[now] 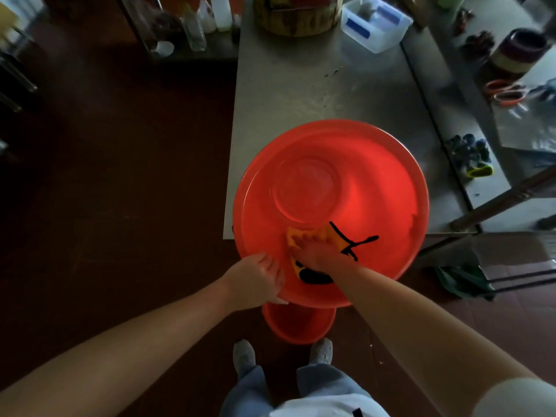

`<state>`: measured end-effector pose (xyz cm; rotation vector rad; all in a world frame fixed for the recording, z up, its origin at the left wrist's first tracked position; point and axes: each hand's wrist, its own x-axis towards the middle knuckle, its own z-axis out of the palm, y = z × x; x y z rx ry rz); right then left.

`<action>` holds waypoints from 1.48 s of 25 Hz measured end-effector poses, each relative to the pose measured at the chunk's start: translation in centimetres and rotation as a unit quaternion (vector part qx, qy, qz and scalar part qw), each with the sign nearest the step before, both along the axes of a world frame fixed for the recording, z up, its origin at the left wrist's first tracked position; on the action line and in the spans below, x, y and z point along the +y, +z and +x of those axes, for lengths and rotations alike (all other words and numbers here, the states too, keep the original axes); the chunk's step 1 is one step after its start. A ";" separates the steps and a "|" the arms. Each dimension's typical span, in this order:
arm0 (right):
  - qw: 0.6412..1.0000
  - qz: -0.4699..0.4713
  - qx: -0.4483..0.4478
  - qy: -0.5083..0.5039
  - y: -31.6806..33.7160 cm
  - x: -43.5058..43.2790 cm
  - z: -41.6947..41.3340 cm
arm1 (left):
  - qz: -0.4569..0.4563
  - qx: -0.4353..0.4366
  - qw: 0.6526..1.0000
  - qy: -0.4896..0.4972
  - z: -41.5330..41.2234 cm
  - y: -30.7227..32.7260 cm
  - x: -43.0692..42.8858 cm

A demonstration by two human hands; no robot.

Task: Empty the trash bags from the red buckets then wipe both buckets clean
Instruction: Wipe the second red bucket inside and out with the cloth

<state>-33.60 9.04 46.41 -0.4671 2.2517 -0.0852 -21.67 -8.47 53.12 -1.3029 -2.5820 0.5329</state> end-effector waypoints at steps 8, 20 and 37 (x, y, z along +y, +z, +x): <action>0.996 0.034 0.074 0.034 0.2 1.3 -0.8 | 0.006 -0.030 0.999 0.032 0.6 -1.4 -0.3; 0.995 -0.049 -0.038 -0.084 -1.1 -4.7 -1.6 | 0.041 0.005 0.999 0.027 0.6 -1.6 1.0; 1.000 0.019 -0.008 -0.021 -0.5 -1.9 -1.1 | 0.040 0.017 0.999 0.011 0.7 -1.2 2.0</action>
